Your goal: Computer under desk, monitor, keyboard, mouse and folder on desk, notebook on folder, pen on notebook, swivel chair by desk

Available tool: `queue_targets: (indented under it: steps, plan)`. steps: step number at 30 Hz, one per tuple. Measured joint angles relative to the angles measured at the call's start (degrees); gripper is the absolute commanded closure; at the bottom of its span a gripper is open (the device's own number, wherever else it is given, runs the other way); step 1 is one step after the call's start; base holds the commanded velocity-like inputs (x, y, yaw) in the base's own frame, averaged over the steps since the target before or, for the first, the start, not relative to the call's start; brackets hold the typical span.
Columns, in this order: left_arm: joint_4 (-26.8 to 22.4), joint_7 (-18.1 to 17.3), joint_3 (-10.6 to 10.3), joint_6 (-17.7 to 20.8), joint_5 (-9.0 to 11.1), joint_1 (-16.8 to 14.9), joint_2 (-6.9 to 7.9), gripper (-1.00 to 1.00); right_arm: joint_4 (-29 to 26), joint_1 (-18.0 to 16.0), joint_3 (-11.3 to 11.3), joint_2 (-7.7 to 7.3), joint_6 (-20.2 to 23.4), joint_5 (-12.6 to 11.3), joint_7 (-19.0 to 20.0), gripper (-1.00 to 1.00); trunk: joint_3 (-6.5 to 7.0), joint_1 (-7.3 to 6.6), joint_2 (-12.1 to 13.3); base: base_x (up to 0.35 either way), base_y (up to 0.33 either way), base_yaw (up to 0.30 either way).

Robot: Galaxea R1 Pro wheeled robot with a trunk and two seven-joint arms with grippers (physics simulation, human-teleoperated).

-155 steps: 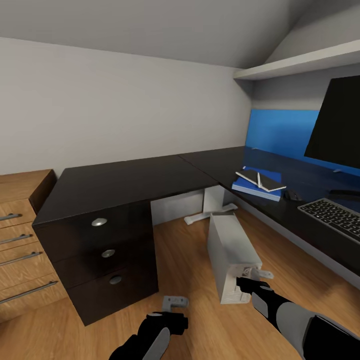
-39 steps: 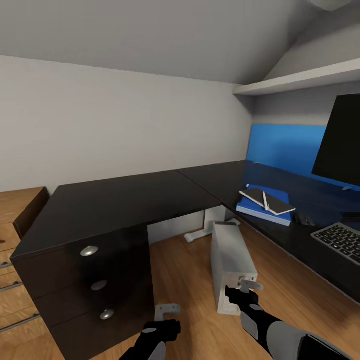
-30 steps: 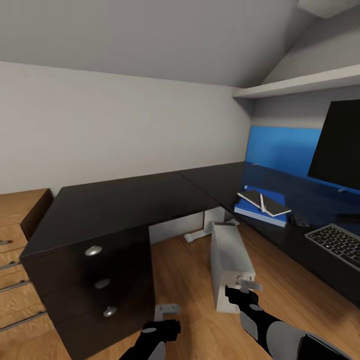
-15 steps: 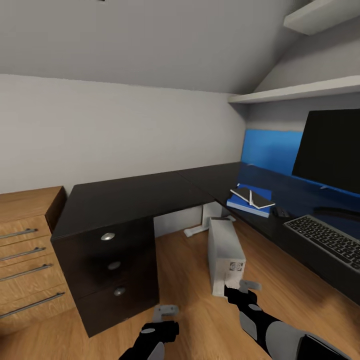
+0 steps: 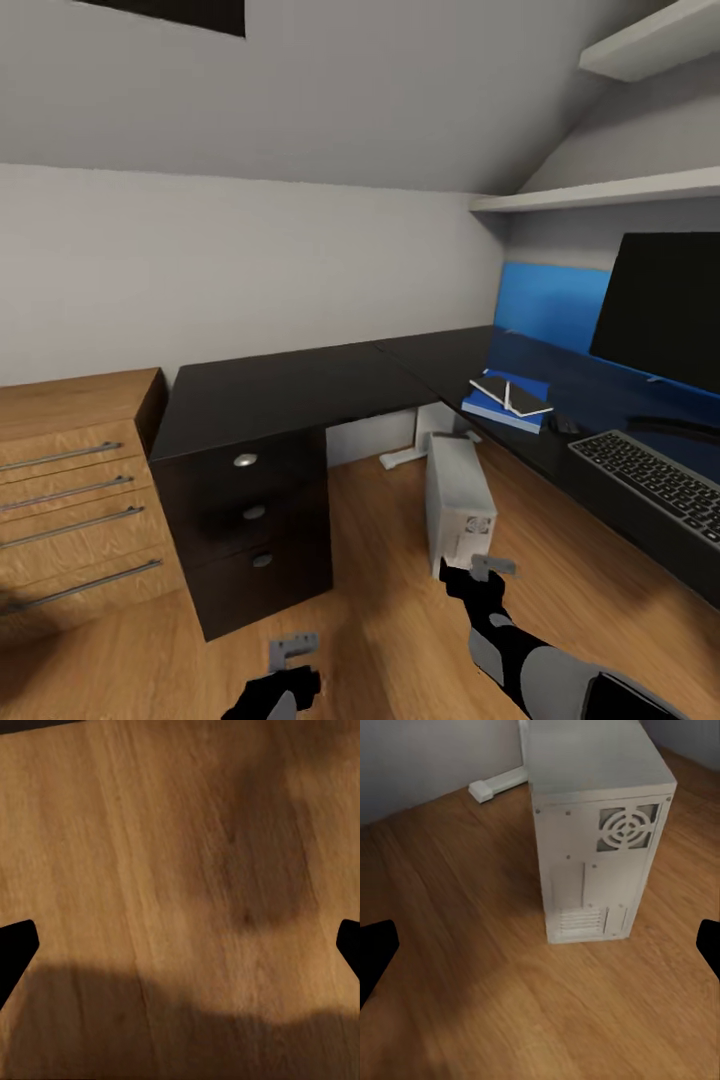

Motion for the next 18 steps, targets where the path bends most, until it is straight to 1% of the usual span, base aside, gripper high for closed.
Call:
queue_targets:
  steps: [2, 3, 5, 9, 10, 12, 13, 14, 15, 16, 18]
  plan:
    - [0.1, 0.0, 1.5, -0.3, 0.0, 0.0, 0.47, -1.0, 0.1, 0.5, 0.0, 0.04, -2.0, 0.0, 0.0, -1.0, 0.25, -0.44, 0.8, -0.01, 0.0, 0.208]
    - [0.2, 0.0, 2.8, -0.9, -0.1, 0.0, 0.93, -1.0, 0.1, 0.8, 0.0, 0.05, -2.5, 0.0, 0.0, -1.0, 0.38, -0.66, 1.2, -0.007, 0.0, 0.209]
    - [0.3, 0.0, 3.9, -2.1, -0.1, 0.0, 1.55, -1.0, 0.1, 1.4, 0.0, 0.06, -3.4, -0.1, 0.1, -1.0, 0.63, -1.1, 2.0, -0.005, 0.0, 0.211]
    - [0.4, 0.0, 5.1, -5.5, 0.0, 0.0, 3.17, -1.0, 0.1, 3.1, 0.0, 0.07, -4.9, -0.1, 0.1, -1.0, 1.14, -1.98, 3.6, -0.002, 0.0, 0.215]
    - [0.5, 0.0, 5.4, -7.3, 0.0, 0.0, 4.11, -1.0, 0.1, 4.1, -0.1, 0.05, -5.7, -0.1, 0.1, -1.0, 1.26, -2.2, 4.0, -0.001, 0.0, 0.217]
    - [0.7, 0.0, 5.6, -9.3, 0.1, 0.0, 4.97, -1.0, 0.1, 5.2, -0.1, 0.0, -6.8, -0.1, 0.1, -1.0, 1.51, -2.64, 4.8, -0.001, 0.0, 0.218]
    - [1.9, 0.0, 5.8, -13.7, 0.3, 0.0, 6.06, -1.0, 0.2, 6.9, -0.3, -0.26, -9.2, -0.2, 0.1, -1.0, 1.63, -2.86, 5.2, 0.0, 0.0, 0.219]
    - [2.5, -0.1, 5.8, -15.1, 0.2, 0.0, 6.24, -1.0, 0.2, 7.3, -0.1, -0.31, -9.9, -0.1, 0.1, -1.0, 1.77, -3.08, 5.6, 0.0, 0.0, 0.219]
    - [4.0, -0.2, 5.8, -17.9, 0.0, 0.0, 6.38, -1.0, 0.3, 7.8, -0.2, -0.43, -11.1, -0.1, 0.1, -1.0, 1.89, -3.3, 6.0, 0.0, 0.0, 0.219]
    - [4.8, -0.2, 5.7, -19.4, -0.2, 0.0, 6.38, -1.0, 0.5, 8.0, -0.1, -0.45, -11.7, -0.1, 0.1, -1.0, 2.02, -3.52, 6.4, 0.0, 0.0, 0.219]
    - [6.5, -0.1, 5.0, -22.8, -0.7, 0.0, 6.34, -1.0, 0.9, 8.5, -0.1, -0.5, -12.6, -0.2, 0.1, -1.0, 2.27, -3.96, 7.2, 0.0, 0.0, 0.219]
